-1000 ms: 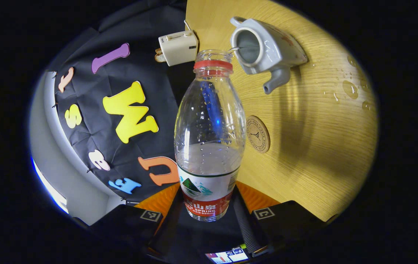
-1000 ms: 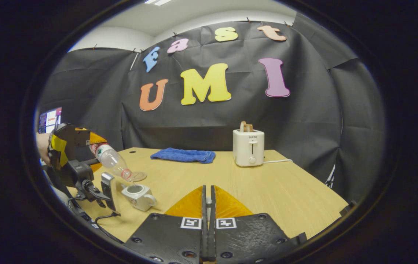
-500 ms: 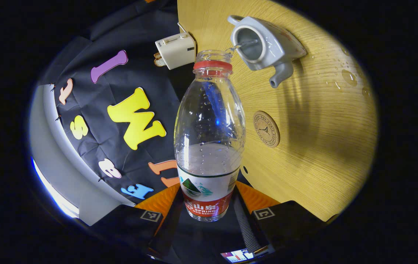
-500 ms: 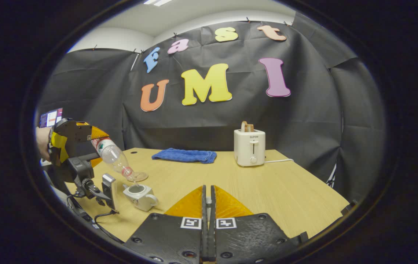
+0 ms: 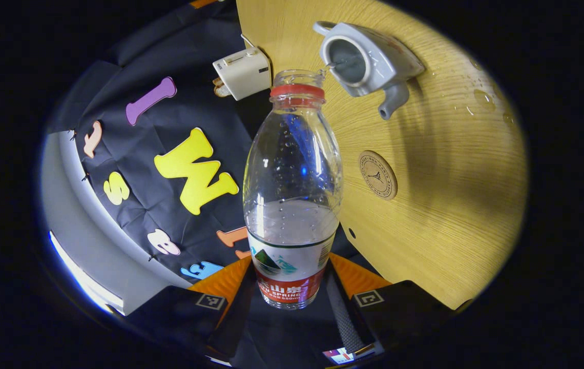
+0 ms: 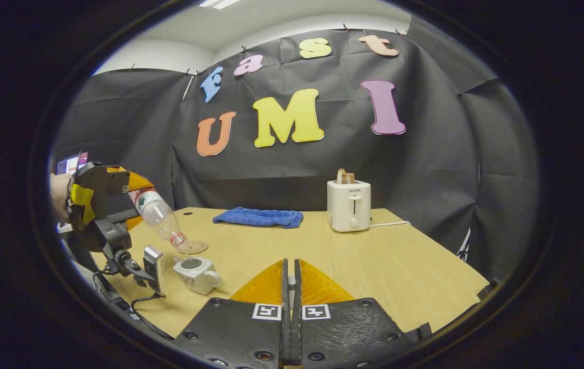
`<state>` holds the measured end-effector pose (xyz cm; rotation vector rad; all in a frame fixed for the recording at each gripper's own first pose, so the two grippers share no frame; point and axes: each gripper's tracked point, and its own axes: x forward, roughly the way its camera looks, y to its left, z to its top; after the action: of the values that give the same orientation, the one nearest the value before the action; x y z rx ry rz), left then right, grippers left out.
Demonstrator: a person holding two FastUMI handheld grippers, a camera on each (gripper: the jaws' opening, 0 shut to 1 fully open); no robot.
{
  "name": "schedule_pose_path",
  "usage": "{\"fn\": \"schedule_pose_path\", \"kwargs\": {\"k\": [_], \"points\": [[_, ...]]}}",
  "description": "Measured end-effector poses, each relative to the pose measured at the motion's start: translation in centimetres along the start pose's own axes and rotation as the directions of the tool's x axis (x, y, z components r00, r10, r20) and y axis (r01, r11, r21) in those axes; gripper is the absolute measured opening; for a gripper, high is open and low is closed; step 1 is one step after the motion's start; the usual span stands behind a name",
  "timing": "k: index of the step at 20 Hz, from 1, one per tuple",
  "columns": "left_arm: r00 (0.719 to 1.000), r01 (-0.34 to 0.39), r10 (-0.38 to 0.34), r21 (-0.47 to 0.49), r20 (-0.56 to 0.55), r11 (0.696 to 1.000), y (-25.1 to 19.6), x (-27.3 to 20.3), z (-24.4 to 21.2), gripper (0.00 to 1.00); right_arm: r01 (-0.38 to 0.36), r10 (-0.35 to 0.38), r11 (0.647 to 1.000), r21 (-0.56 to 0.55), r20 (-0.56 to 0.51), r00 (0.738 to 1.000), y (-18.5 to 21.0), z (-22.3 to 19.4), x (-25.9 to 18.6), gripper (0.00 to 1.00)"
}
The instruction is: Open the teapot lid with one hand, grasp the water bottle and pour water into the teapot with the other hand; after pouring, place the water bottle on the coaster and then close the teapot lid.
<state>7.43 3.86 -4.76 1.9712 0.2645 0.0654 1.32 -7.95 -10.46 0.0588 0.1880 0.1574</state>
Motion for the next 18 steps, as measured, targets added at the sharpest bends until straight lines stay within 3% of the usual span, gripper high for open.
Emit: {"fn": "schedule_pose_path", "kwargs": {"k": [7,9,10,13,14,18], "points": [[0.999,-0.032,0.032,0.052,0.005,0.998,1.05,-0.21,0.36,0.75,0.001,-0.002,1.0,0.009,0.005,1.0,-0.36,-0.06,-0.38,0.0],[0.999,-0.033,0.032,0.057,0.004,0.998,1.1,-0.04,0.45,0.8,0.002,-0.002,1.0,0.009,0.006,1.0,-0.38,-0.02,-0.31,0.0],[0.999,-0.032,0.031,0.059,0.004,0.998,1.08,-0.08,0.41,0.76,0.003,-0.003,1.0,0.01,0.005,1.0,-0.44,-0.07,-0.3,0.0],[0.999,-0.031,0.03,0.062,0.009,0.998,0.92,-0.21,0.39,0.8,0.007,-0.007,1.0,0.012,0.001,1.0,-0.65,-0.18,-0.45,0.0],[1.0,-0.028,0.027,0.062,0.008,0.998,0.9,-0.19,0.38,0.76,0.005,-0.005,1.0,0.015,0.0,1.0,-0.65,-0.28,-0.4,0.0],[1.0,-0.022,0.022,0.066,0.007,0.998,0.7,-0.21,0.32,0.76,0.001,-0.001,1.0,0.013,0.0,1.0,-0.37,-0.26,-0.37,0.0]]}}
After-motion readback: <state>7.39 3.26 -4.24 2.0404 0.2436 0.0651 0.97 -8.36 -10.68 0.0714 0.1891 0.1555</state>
